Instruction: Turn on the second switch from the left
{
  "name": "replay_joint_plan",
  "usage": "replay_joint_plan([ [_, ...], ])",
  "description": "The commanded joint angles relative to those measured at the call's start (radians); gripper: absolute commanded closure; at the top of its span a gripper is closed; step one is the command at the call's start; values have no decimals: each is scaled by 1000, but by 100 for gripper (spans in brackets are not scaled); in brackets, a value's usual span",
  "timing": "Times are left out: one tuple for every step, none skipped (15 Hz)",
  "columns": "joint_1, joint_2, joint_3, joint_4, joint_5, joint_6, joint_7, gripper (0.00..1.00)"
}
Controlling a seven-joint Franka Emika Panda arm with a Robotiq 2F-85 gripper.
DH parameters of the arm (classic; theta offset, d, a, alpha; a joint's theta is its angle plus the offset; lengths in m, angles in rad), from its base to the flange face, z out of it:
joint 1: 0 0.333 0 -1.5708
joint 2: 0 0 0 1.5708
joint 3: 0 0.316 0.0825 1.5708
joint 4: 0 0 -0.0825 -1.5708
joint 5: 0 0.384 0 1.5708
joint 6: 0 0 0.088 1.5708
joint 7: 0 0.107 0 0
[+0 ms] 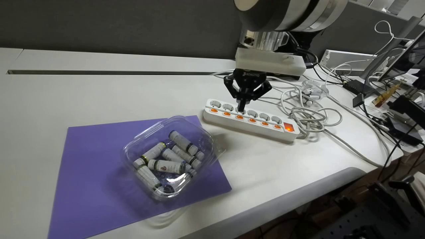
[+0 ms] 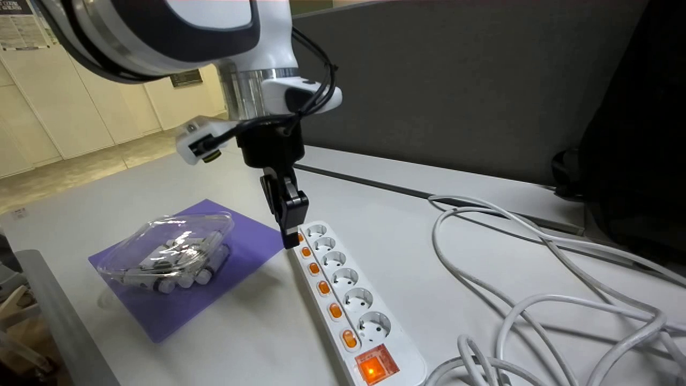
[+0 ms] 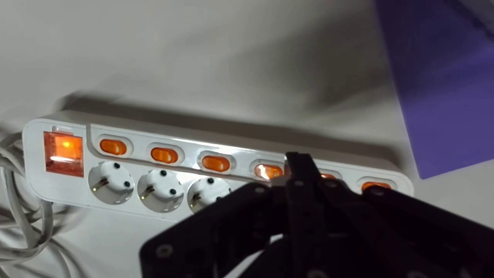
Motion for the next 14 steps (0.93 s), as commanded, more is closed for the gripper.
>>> replay_joint_plan([
  [13, 1, -10, 2, 6, -3, -5, 99],
  [29, -6, -26, -2, -34, -8, 15, 100],
  [36, -7, -34, -6, -46, 15, 37, 100],
  [38, -2, -39, -7, -46, 39, 46, 100],
  [41, 8, -43, -8, -42, 79, 59, 100],
  [44, 16, -49, -9, -37, 117, 68, 100],
  [50, 27, -57, -9, -32, 159, 83, 100],
  [57, 38, -64, -9, -28, 191, 90, 100],
  [66, 51, -74, -10, -26, 223, 102, 100],
  [75, 64, -81, -10, -18, 250, 107, 100],
  [81, 75, -86, -11, -6, 271, 108, 100],
  [88, 86, -89, -13, 10, 288, 107, 100],
  [97, 94, -94, -16, 22, 299, 107, 100],
  [104, 100, -96, -20, 35, 309, 102, 100],
])
